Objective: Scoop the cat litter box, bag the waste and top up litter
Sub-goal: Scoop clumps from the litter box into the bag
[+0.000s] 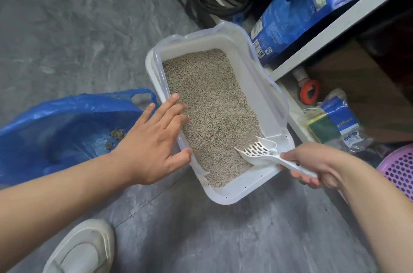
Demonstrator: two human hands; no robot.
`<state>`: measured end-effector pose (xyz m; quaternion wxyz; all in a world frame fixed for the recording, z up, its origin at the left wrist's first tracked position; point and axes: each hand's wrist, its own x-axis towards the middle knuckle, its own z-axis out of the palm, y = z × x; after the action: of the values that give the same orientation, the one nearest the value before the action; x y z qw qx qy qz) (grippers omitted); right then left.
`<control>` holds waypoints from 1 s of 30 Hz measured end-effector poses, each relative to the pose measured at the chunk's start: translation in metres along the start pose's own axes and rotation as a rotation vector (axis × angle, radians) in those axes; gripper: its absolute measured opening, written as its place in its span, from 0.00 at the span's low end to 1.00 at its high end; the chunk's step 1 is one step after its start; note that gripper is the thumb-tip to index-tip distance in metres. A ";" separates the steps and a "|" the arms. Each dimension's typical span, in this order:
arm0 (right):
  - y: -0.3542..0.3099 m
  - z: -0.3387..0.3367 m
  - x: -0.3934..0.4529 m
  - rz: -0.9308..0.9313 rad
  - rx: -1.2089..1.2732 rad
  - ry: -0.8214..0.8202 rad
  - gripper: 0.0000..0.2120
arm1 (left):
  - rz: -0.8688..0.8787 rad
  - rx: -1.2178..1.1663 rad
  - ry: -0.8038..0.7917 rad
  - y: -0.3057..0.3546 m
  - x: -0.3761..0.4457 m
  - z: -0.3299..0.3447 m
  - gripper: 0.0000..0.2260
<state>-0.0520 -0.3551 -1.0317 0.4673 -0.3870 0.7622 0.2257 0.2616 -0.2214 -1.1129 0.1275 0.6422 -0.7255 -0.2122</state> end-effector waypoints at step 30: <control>-0.018 0.057 -0.008 -0.174 -0.056 -0.101 0.14 | 0.025 0.016 0.016 -0.007 -0.004 0.002 0.30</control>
<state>-0.0045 -0.3228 -1.0510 0.5120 -0.4530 0.6943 0.2248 0.2672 -0.2178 -1.1171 0.1308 0.6357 -0.7342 -0.1994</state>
